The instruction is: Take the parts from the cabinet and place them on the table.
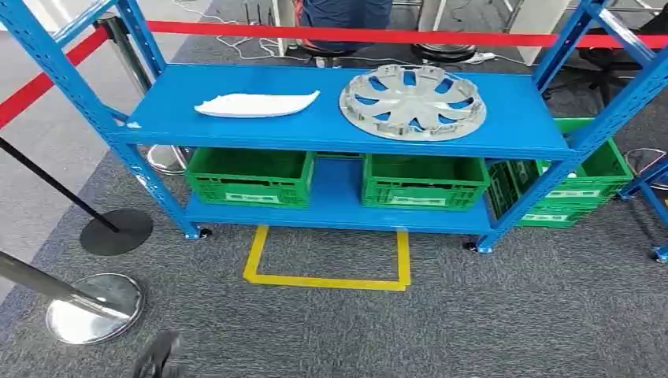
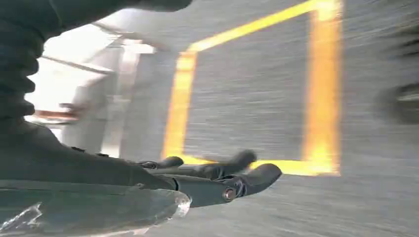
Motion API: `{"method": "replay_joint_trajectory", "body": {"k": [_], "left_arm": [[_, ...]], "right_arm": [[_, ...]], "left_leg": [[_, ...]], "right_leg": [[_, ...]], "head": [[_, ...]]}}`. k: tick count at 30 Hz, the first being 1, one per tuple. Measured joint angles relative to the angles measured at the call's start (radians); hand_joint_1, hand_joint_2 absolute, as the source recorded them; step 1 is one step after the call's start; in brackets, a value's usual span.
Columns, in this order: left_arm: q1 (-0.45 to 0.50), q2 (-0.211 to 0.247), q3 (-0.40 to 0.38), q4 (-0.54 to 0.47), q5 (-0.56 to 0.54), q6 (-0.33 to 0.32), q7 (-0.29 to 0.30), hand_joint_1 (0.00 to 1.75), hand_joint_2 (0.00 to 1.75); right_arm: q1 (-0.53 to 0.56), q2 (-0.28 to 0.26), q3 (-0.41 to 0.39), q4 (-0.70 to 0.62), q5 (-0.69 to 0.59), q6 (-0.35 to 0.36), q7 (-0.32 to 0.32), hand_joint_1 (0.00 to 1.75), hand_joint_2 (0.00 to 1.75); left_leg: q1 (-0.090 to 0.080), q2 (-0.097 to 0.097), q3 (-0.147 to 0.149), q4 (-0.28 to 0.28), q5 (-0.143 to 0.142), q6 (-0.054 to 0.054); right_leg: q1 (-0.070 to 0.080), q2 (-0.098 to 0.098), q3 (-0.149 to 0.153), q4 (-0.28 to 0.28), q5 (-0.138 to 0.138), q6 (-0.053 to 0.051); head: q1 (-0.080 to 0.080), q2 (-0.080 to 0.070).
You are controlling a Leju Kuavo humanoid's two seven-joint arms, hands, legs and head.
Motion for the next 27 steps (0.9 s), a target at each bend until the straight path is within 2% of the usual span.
{"method": "replay_joint_trajectory", "body": {"k": [1,2,3,5,6,7,10,11,12,13,15,16,17,18,19,20,21,22,23,24,26,27], "left_arm": [[-0.014,0.001,0.0,-0.018,0.0,0.0,0.0,0.0,0.0],[-0.02,0.001,0.0,-0.03,0.0,0.0,0.0,0.0,0.0],[-0.018,0.001,0.0,-0.031,0.0,0.0,0.0,0.0,0.0],[0.011,-0.001,0.0,-0.021,0.0,0.0,0.0,0.0,0.0],[0.032,-0.002,0.0,-0.008,0.0,0.0,0.0,0.0,0.0],[0.056,-0.001,0.0,0.012,0.0,0.0,0.0,0.0,0.0],[0.145,-0.002,0.0,0.104,0.0,-0.002,0.002,0.0,0.0],[0.176,-0.003,0.0,0.135,0.0,-0.002,0.003,0.0,0.0],[0.205,-0.003,-0.001,0.164,0.0,-0.002,0.003,0.0,0.0],[0.232,-0.004,-0.001,0.2,0.0,-0.003,0.003,0.0,0.0],[0.275,0.0,-0.001,0.265,0.0,-0.001,0.003,0.0,0.0],[0.295,0.001,-0.001,0.287,0.0,0.0,0.003,0.0,0.0],[0.308,0.002,-0.001,0.304,0.0,0.0,0.004,0.0,0.0],[0.312,0.002,-0.001,0.308,0.0,0.0,0.004,0.0,0.0],[0.303,0.003,-0.001,0.308,0.0,0.0,0.003,0.0,0.0],[0.287,0.004,-0.001,0.303,0.0,0.0,0.003,0.0,0.0],[0.265,0.004,-0.001,0.288,0.0,0.0,0.003,0.0,0.0],[0.235,0.0,-0.001,0.269,0.0,0.0,0.003,0.0,0.0],[0.205,0.0,-0.001,0.244,0.0,0.0,0.003,0.0,0.0],[0.183,0.0,-0.001,0.221,0.0,0.0,0.002,0.0,0.0],[0.116,-0.003,-0.001,0.151,0.0,0.0,0.002,0.0,0.0],[0.089,-0.004,-0.001,0.114,0.0,0.0,0.001,0.0,0.0]], "right_arm": [[0.016,-0.001,0.0,0.019,0.0,0.0,0.0,0.0,0.0],[0.024,-0.001,0.0,0.032,0.0,-0.001,0.0,0.0,0.0],[0.025,-0.001,0.0,0.034,0.0,-0.001,0.0,0.0,0.0],[-0.006,-0.001,0.0,0.017,0.0,-0.001,-0.002,0.0,0.0],[-0.029,0.0,0.0,0.001,0.0,0.0,-0.003,0.0,0.0],[-0.058,0.001,0.0,-0.02,0.0,0.0,-0.003,0.0,0.0],[-0.15,0.001,0.0,-0.114,0.0,0.0,-0.004,0.0,0.0],[-0.181,0.001,0.0,-0.148,0.0,0.0,-0.005,0.0,0.0],[-0.206,0.001,0.0,-0.18,0.0,0.0,-0.005,0.0,0.0],[-0.233,0.0,0.0,-0.217,0.0,0.0,-0.005,0.0,0.0],[-0.279,0.0,-0.001,-0.281,0.0,-0.001,-0.006,0.0,0.0],[-0.296,0.0,-0.001,-0.301,0.0,-0.001,-0.005,0.0,0.0],[-0.304,0.0,-0.001,-0.317,0.0,-0.001,-0.005,0.0,0.0],[-0.306,0.0,-0.001,-0.32,0.0,0.0,-0.005,0.0,0.0],[-0.298,0.0,-0.001,-0.32,0.0,0.0,-0.005,0.0,0.0],[-0.285,0.0,-0.001,-0.313,0.0,0.0,-0.004,0.0,0.0],[-0.268,0.001,-0.001,-0.296,0.0,0.0,-0.003,0.0,0.0],[-0.243,0.0,-0.001,-0.277,0.0,0.0,-0.003,0.0,0.0],[-0.215,0.0,-0.001,-0.25,0.0,0.0,-0.002,0.0,0.0],[-0.189,0.001,0.0,-0.226,0.0,0.0,-0.001,0.0,0.0],[-0.12,0.0,-0.001,-0.153,0.0,0.0,0.0,0.0,0.0],[-0.088,0.0,-0.001,-0.118,0.0,0.0,0.0,0.0,0.0]], "left_leg": [[0.0,-0.003,0.0,0.0,0.0,0.0],[0.0,-0.005,0.001,0.0,0.0,0.0],[0.0,-0.006,0.003,0.0,-0.001,-0.001],[0.003,-0.005,0.008,0.0,-0.005,-0.007],[0.001,-0.002,0.01,0.0,-0.008,-0.012],[-0.004,0.002,0.006,0.001,-0.012,-0.019],[-0.002,0.004,0.01,-0.003,-0.006,-0.03],[-0.001,0.005,0.009,-0.001,-0.011,-0.036],[0.0,0.007,0.004,0.015,-0.027,-0.042],[-0.001,0.008,-0.024,0.071,-0.065,-0.044],[-0.001,0.01,-0.113,0.249,-0.15,-0.046],[-0.001,0.01,-0.148,0.318,-0.167,-0.047],[-0.001,0.01,-0.158,0.331,-0.158,-0.047],[-0.001,0.01,-0.146,0.299,-0.124,-0.046],[0.0,0.011,-0.116,0.23,-0.079,-0.045],[0.001,0.013,-0.071,0.139,-0.034,-0.044],[0.003,0.016,-0.023,0.05,-0.003,-0.045],[0.002,0.017,-0.002,0.006,-0.008,-0.045],[0.002,0.013,-0.004,0.009,-0.005,-0.035],[0.0,0.013,-0.004,0.009,-0.006,-0.031],[0.0,0.01,-0.004,0.005,-0.002,-0.015],[0.004,0.009,-0.003,0.004,0.001,-0.009]], "right_leg": [[0.0,0.0,-0.025,0.048,-0.01,0.001],[0.0,0.0,-0.026,0.045,0.004,0.0],[-0.001,0.0,-0.004,-0.004,0.04,0.0],[-0.002,-0.002,0.091,-0.197,0.132,-0.003],[-0.004,-0.002,0.127,-0.267,0.142,-0.003],[0.0,0.0,0.139,-0.268,0.144,-0.013],[0.003,0.0,0.13,-0.264,0.144,-0.028],[-0.001,0.001,0.132,-0.269,0.149,-0.037],[-0.003,0.003,0.132,-0.27,0.151,-0.04],[-0.003,0.006,0.13,-0.27,0.152,-0.047],[-0.001,0.014,0.125,-0.27,0.153,-0.049],[-0.001,0.018,0.124,-0.269,0.153,-0.049],[-0.001,0.022,0.124,-0.269,0.153,-0.049],[-0.002,0.023,0.126,-0.269,0.153,-0.049],[-0.003,0.022,0.127,-0.269,0.153,-0.048],[-0.005,0.019,0.129,-0.269,0.151,-0.045],[-0.004,0.016,0.131,-0.269,0.15,-0.039],[0.005,0.011,0.112,-0.265,0.144,-0.031],[0.005,0.01,0.119,-0.269,0.144,-0.027],[0.004,0.009,0.122,-0.272,0.145,-0.024],[0.0,0.005,0.132,-0.276,0.148,-0.012],[0.0,0.005,0.127,-0.262,0.132,-0.007]], "head": [[-0.002,0.0],[0.0,0.0],[-0.001,0.0],[-0.001,0.0],[0.0,0.0],[-0.001,0.0],[-0.003,0.0],[-0.003,0.0],[-0.005,0.0],[-0.01,0.0],[-0.009,0.0],[-0.009,0.0],[-0.009,0.0],[-0.01,0.0],[-0.009,0.0],[-0.009,0.0],[-0.01,0.0],[-0.014,0.0],[-0.007,0.0],[-0.005,0.0],[-0.006,0.0],[-0.004,0.0]]}}
